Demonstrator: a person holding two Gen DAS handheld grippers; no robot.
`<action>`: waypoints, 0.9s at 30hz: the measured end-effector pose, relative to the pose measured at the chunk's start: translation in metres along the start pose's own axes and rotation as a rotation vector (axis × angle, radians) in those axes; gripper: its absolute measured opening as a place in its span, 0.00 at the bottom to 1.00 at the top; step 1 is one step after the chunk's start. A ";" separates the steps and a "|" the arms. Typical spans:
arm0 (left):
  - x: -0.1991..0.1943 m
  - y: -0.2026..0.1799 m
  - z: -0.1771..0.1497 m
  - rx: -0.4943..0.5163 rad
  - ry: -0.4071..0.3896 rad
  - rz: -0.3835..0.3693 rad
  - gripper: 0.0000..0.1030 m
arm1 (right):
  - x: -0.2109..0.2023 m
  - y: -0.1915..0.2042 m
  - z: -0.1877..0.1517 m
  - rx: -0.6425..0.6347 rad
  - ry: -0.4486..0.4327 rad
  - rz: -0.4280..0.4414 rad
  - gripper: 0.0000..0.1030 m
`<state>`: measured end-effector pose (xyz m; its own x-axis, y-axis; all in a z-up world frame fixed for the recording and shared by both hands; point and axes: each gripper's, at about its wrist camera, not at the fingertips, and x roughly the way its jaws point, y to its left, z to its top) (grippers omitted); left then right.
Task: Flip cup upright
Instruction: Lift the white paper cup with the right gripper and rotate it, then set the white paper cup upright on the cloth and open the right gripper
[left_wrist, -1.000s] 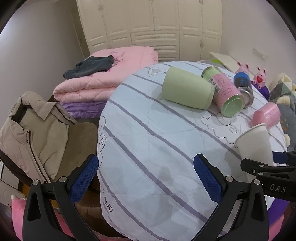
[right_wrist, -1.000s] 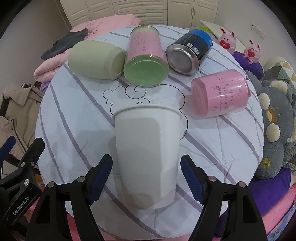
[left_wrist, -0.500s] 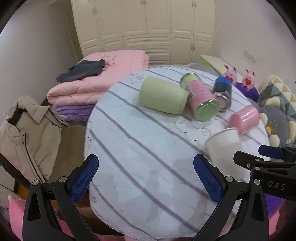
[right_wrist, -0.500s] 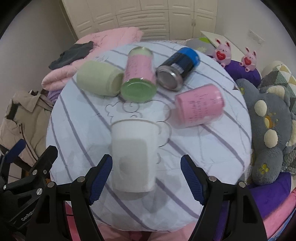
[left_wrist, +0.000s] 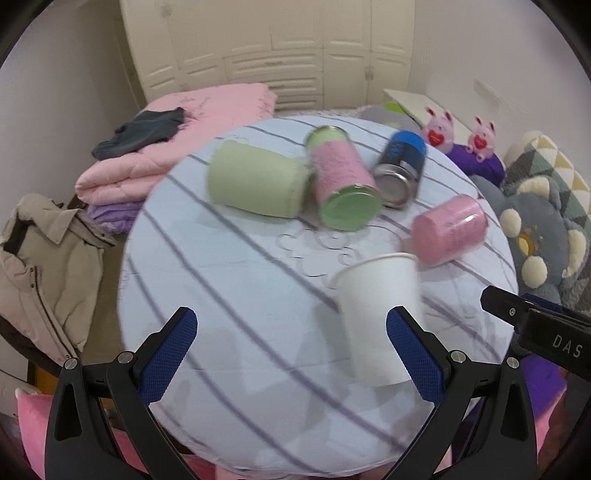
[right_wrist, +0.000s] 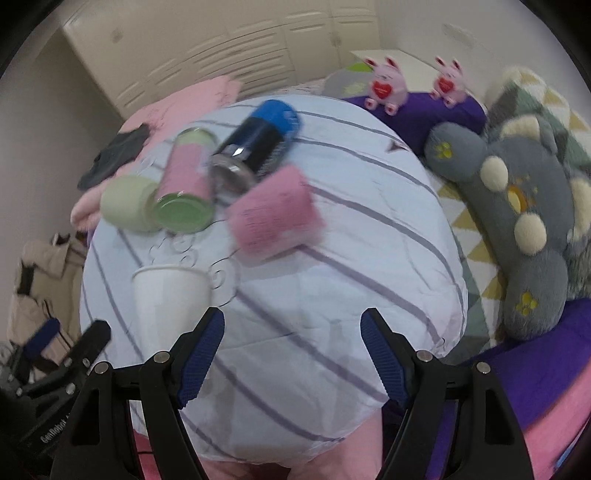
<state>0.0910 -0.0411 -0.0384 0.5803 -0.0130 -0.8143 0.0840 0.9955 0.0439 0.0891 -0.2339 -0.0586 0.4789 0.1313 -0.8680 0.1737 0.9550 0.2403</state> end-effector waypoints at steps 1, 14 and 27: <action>0.002 -0.006 0.002 0.002 0.010 -0.012 1.00 | 0.001 -0.008 0.001 0.020 0.003 0.004 0.75; 0.041 -0.055 0.019 0.009 0.133 -0.037 1.00 | 0.010 -0.064 0.011 0.140 0.010 0.079 0.75; 0.071 -0.058 0.025 -0.064 0.249 0.027 0.99 | 0.032 -0.088 0.023 0.200 0.057 0.155 0.75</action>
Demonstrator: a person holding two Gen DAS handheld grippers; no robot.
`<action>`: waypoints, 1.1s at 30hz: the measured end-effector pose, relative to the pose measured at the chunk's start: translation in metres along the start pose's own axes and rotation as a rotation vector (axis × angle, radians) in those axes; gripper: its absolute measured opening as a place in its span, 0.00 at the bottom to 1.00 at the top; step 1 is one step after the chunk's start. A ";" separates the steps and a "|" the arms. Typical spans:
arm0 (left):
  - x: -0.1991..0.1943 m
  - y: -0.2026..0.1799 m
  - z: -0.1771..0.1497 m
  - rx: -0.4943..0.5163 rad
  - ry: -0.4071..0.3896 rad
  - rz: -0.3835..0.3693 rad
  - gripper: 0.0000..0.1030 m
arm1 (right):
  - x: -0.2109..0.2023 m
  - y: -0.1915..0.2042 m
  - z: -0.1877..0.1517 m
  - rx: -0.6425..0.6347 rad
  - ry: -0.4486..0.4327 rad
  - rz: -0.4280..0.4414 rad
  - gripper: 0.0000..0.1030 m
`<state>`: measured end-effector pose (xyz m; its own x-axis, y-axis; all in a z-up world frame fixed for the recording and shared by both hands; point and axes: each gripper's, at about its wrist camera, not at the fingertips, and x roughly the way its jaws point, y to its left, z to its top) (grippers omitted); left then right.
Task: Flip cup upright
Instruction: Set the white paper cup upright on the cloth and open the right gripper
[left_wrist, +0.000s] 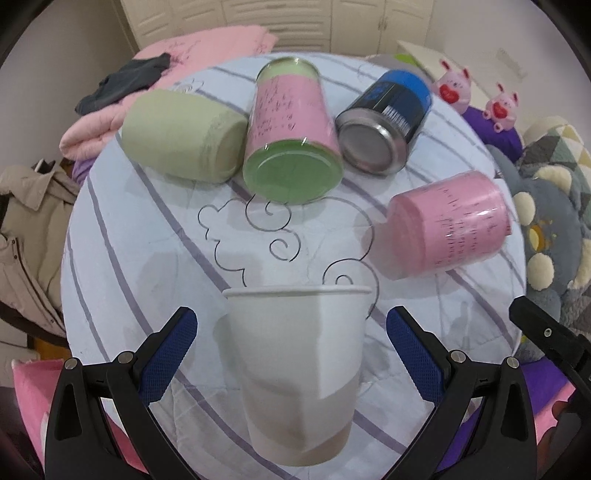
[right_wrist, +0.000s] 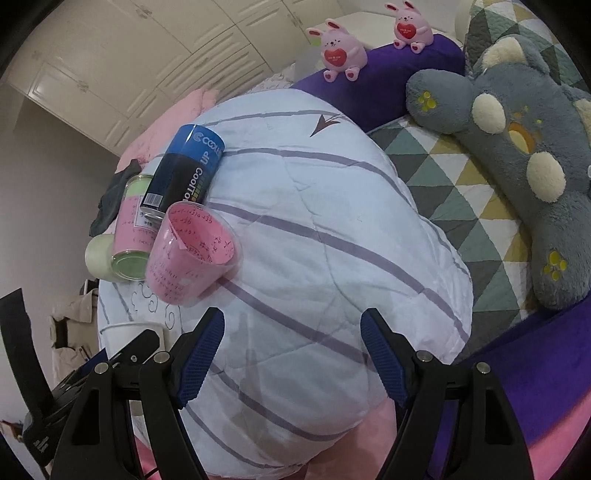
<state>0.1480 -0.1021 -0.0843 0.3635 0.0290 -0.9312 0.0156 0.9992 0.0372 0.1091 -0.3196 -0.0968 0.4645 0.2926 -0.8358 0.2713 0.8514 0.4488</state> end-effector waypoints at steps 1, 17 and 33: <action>0.002 0.000 0.000 -0.007 0.007 -0.003 0.91 | 0.002 -0.001 0.001 -0.001 0.004 0.002 0.75; -0.012 0.013 0.003 0.006 -0.039 -0.055 0.67 | 0.013 0.001 0.002 -0.006 0.044 -0.003 0.75; -0.026 0.018 0.002 0.053 -0.167 -0.019 0.85 | 0.013 0.016 -0.005 -0.050 0.061 -0.020 0.75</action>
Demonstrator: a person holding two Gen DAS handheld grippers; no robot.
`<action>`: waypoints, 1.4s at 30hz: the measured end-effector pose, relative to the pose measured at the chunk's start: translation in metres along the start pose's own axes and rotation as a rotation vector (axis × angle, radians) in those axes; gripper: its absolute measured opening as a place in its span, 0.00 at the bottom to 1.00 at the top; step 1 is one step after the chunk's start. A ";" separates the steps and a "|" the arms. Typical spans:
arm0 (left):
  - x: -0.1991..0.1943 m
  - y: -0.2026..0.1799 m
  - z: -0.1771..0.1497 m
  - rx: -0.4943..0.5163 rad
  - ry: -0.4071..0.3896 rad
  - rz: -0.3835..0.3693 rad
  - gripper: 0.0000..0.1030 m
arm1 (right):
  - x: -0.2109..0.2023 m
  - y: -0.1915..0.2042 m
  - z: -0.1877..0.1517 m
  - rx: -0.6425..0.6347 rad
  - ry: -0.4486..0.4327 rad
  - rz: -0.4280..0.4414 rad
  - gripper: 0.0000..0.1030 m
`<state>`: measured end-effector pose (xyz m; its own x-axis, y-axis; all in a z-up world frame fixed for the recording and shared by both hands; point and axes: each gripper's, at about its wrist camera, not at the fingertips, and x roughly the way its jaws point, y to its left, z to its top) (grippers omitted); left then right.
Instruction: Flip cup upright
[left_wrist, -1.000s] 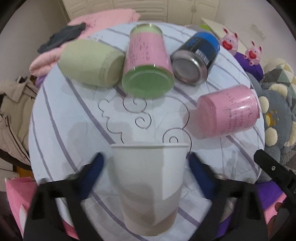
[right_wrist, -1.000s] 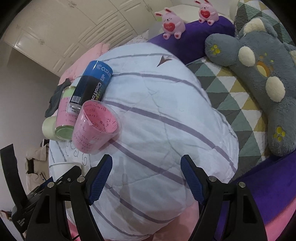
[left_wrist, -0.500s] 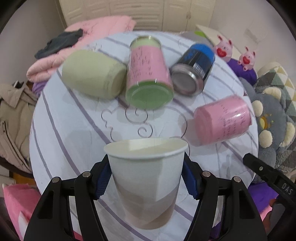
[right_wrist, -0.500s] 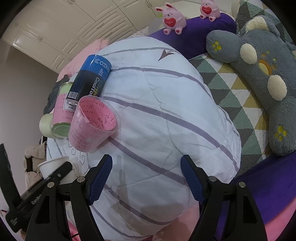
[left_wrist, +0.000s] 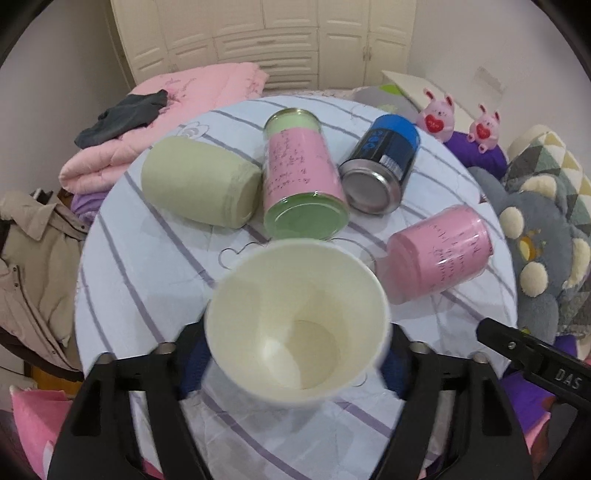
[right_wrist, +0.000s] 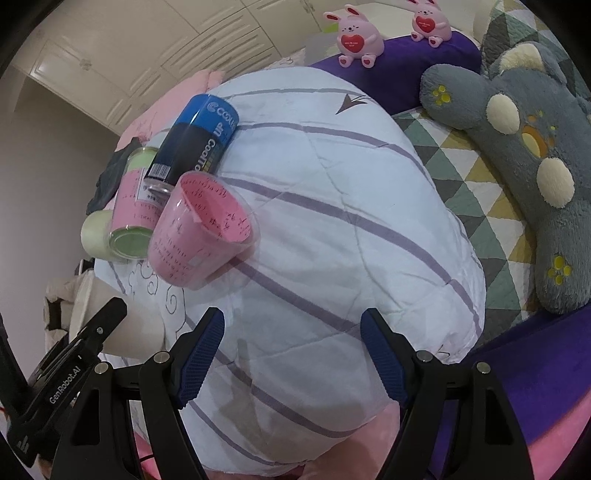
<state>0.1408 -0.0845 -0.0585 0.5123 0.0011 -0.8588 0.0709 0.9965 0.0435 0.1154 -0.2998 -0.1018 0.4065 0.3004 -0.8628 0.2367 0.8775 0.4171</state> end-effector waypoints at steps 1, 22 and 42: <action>-0.001 -0.001 0.000 0.001 -0.008 0.016 0.89 | 0.000 0.001 0.000 -0.003 0.002 -0.001 0.75; -0.023 -0.015 -0.010 0.094 -0.062 0.000 0.90 | -0.009 0.010 -0.009 -0.033 -0.001 -0.036 0.75; -0.065 0.010 -0.047 0.099 -0.136 -0.020 0.90 | -0.049 0.040 -0.059 -0.136 -0.079 -0.090 0.76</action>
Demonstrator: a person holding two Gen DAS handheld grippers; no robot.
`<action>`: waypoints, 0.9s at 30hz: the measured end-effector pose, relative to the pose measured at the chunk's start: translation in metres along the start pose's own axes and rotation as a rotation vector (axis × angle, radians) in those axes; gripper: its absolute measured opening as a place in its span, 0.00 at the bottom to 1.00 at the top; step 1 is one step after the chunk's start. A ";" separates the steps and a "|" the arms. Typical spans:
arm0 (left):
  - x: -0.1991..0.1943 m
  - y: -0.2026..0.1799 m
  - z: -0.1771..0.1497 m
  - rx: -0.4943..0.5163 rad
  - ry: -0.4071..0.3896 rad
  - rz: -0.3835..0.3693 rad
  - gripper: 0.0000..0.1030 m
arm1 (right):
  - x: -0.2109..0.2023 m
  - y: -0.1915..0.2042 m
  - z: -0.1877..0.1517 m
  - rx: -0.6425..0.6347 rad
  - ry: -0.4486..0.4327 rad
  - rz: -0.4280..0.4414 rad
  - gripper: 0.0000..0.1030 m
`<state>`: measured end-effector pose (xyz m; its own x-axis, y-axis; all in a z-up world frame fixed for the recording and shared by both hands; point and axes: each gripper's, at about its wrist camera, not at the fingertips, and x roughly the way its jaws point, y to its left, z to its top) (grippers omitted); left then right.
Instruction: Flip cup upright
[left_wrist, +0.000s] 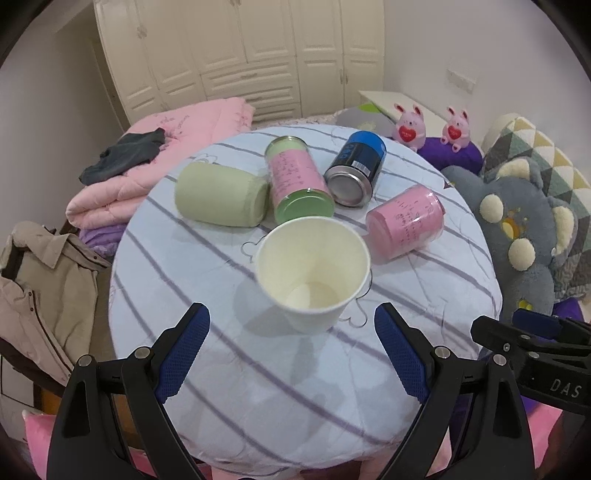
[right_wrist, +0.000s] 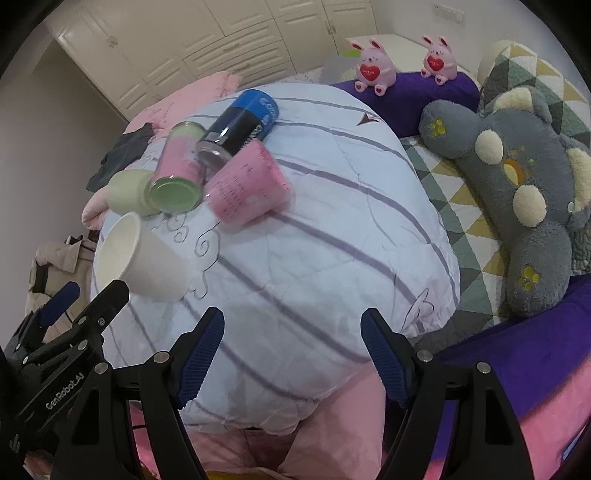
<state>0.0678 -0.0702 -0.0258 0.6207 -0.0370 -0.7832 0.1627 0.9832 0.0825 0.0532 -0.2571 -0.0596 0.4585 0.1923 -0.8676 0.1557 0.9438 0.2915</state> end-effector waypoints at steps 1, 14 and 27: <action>-0.004 0.004 -0.003 -0.005 -0.010 0.000 0.90 | -0.003 0.005 -0.004 -0.014 -0.010 -0.001 0.76; -0.046 0.046 -0.031 -0.098 -0.137 0.009 0.92 | -0.035 0.054 -0.035 -0.156 -0.200 0.089 0.77; -0.073 0.055 -0.038 -0.150 -0.309 0.028 0.94 | -0.050 0.068 -0.052 -0.203 -0.353 0.120 0.77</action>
<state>0.0017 -0.0063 0.0125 0.8302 -0.0397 -0.5560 0.0422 0.9991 -0.0083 -0.0048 -0.1882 -0.0178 0.7398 0.2333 -0.6311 -0.0761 0.9610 0.2660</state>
